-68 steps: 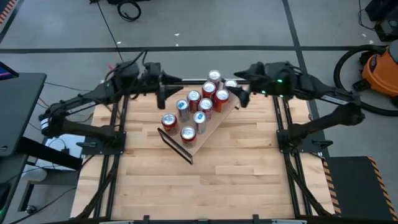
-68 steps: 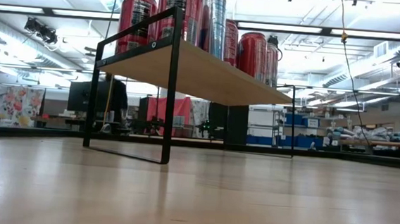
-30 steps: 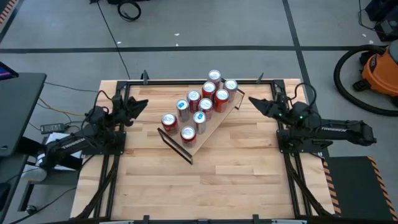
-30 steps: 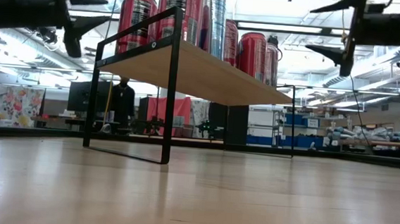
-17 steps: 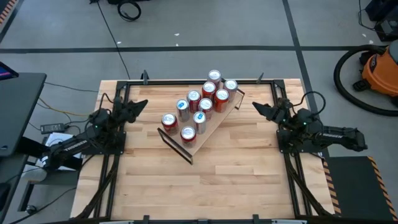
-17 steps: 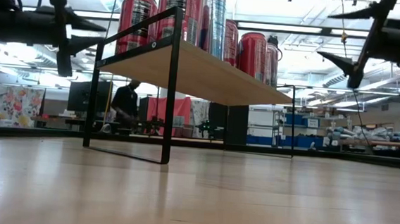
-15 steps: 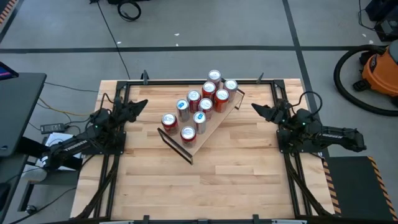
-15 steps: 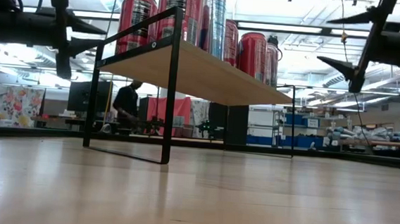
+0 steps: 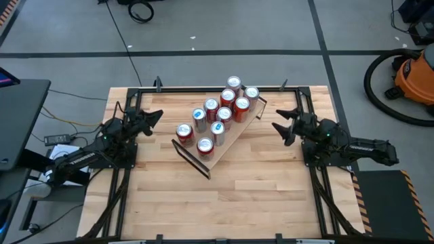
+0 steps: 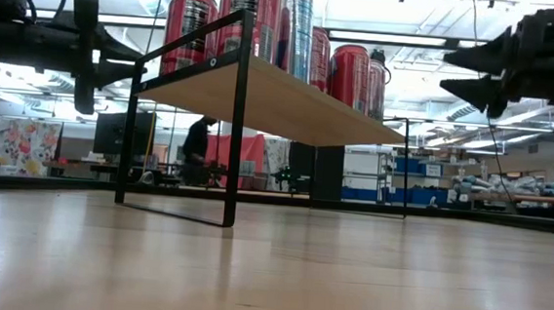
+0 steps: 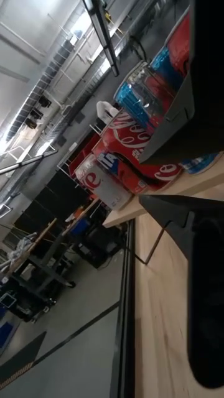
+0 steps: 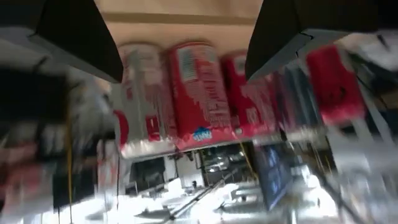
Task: Place canned beverage on shelf
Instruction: Return to Home Position
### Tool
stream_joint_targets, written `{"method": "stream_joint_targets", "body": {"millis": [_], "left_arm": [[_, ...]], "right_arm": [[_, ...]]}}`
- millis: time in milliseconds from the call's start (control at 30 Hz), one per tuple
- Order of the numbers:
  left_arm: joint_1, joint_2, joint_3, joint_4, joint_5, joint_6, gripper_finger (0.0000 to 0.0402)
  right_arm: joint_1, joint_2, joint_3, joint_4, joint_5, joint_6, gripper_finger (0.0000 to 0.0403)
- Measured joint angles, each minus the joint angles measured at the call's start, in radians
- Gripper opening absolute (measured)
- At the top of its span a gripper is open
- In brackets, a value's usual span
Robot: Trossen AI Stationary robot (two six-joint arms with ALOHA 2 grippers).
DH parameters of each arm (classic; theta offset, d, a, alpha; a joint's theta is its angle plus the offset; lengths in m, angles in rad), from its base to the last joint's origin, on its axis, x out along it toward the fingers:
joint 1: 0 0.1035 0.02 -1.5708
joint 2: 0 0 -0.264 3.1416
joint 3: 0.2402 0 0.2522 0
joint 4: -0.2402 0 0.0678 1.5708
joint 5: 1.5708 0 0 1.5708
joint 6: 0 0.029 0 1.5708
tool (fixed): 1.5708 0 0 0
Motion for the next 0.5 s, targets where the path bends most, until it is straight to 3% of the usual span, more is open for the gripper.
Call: {"method": "stream_joint_targets", "body": {"millis": [167,500], "left_arm": [[0.0,0.0,0.0,0.0,0.0,0.0,0.0094],[0.0,0.0,0.0,0.0,0.0,0.001,0.0094]], "right_arm": [[0.0,0.0,0.0,-0.001,-0.001,-0.216,0.0348],[0.0,0.0,0.0,-0.001,-0.001,-0.183,0.0348]]}}
